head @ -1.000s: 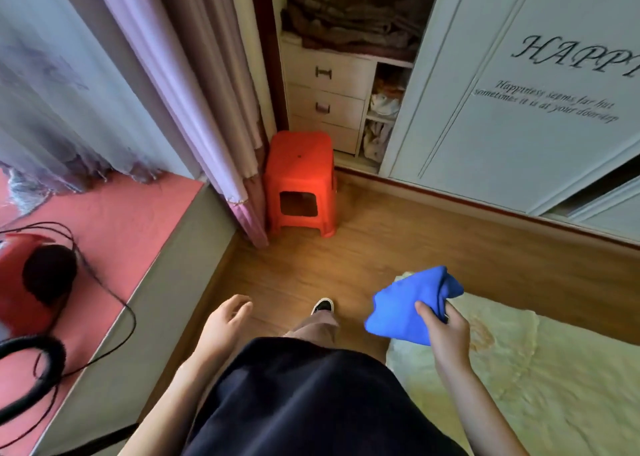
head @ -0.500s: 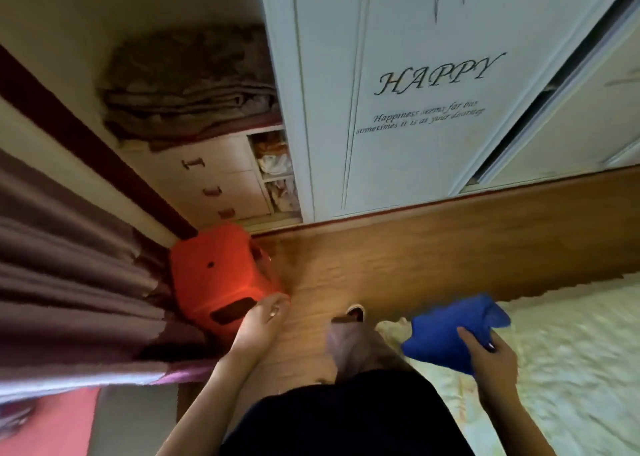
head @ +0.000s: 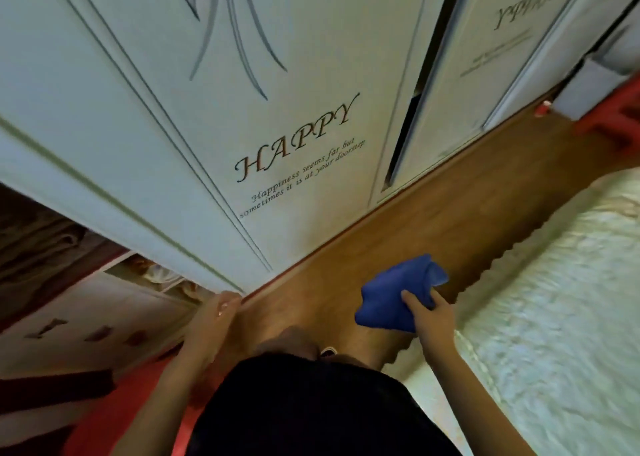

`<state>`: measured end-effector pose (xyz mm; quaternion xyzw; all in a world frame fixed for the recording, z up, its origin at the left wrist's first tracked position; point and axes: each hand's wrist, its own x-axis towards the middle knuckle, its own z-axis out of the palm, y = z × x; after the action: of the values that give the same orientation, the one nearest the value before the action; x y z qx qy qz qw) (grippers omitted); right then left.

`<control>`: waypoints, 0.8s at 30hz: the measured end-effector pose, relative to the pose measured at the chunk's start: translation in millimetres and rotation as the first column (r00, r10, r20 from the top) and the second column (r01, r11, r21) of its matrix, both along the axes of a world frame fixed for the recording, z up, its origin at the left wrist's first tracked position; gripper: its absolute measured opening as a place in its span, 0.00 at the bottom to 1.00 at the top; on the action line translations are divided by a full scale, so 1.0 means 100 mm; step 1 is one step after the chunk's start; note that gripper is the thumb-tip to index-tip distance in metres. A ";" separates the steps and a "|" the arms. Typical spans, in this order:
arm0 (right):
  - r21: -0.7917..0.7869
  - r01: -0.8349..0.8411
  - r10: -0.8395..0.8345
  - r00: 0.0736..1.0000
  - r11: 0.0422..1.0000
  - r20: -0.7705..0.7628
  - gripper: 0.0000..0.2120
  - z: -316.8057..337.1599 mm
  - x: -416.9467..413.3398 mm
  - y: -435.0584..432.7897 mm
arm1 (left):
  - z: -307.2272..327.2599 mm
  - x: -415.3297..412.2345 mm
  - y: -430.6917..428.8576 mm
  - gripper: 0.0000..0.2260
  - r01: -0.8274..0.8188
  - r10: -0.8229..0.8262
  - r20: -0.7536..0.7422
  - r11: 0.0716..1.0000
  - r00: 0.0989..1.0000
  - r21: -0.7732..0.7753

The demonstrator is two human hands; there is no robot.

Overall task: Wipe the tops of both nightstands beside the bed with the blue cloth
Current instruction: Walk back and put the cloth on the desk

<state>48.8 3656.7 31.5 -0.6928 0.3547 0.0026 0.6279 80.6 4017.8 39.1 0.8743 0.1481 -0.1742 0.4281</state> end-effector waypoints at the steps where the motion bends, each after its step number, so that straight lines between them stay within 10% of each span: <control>1: 0.011 0.029 -0.029 1.000 1.000 0.000 0.04 0.03 0.13 -0.06 | 0.02 0.22 -0.10 0.06 0.017 -0.017 -0.010 1.000 1.000 -0.003; 11: 0.058 0.401 -0.400 0.916 0.914 -0.036 0.06 -0.10 1.13 -1.10 | -0.21 2.47 -1.62 0.07 0.355 -0.356 -0.070 0.935 0.932 -0.024; 24: -0.093 0.823 -0.827 0.550 0.560 -0.114 0.08 0.12 1.92 -2.83 | -0.03 4.81 -4.92 0.09 0.855 -0.865 -0.047 0.502 0.500 -0.134</control>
<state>240.5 3373.9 43.7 -0.4524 0.6825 -0.2467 0.5183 561.7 3525.9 35.9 0.8006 -0.2914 -0.4174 0.3161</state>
